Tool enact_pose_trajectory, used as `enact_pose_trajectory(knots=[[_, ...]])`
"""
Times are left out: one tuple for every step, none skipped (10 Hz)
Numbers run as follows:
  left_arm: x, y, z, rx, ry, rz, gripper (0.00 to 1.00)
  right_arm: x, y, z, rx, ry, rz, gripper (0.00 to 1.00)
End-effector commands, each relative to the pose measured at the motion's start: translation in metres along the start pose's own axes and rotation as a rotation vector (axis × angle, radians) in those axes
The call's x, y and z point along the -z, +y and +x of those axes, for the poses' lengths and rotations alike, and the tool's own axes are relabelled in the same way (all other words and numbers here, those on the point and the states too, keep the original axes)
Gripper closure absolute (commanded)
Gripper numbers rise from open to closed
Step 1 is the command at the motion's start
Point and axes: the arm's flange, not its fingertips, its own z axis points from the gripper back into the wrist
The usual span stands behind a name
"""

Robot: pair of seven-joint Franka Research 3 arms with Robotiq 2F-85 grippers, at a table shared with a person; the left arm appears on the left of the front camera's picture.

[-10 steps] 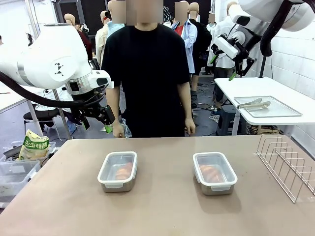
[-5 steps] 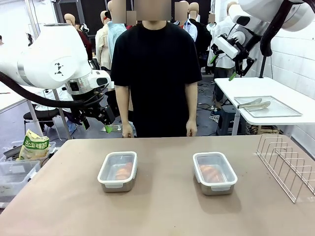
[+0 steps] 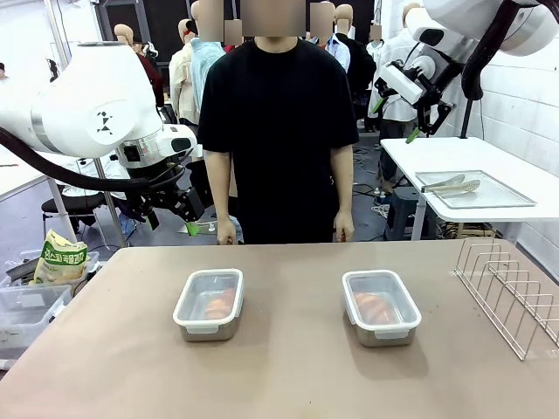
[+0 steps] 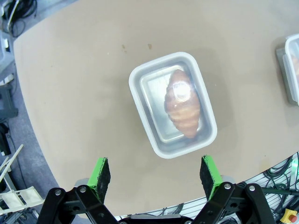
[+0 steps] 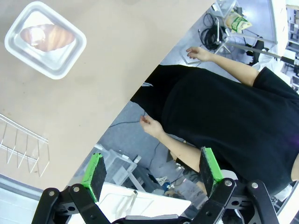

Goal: Place the bread in airtight containers.
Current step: Release when the human grabs the Airtight Container lid.

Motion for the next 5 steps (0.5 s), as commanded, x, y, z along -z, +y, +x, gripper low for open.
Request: enact_pose_trajectory(knots=[[-0.0010, 0.0008, 0.0001, -0.016, 0.003, 0.022, 0.00, 0.0002, -0.0012, 0.0001, 0.005, -0.001, -0.011, 0.00], [-0.0010, 0.0008, 0.0001, -0.016, 0.003, 0.022, 0.00, 0.0002, -0.0012, 0.0001, 0.005, -0.001, -0.011, 0.00], [-0.0010, 0.0008, 0.0001, -0.016, 0.003, 0.022, 0.00, 0.0002, -0.0012, 0.0001, 0.005, -0.001, -0.011, 0.00], [-0.0010, 0.0008, 0.0001, -0.016, 0.003, 0.022, 0.00, 0.0002, -0.0012, 0.0001, 0.005, -0.001, -0.011, 0.00], [-0.0010, 0.0008, 0.0001, -0.016, 0.003, 0.022, 0.00, 0.0002, -0.0012, 0.0001, 0.005, -0.001, -0.011, 0.00]])
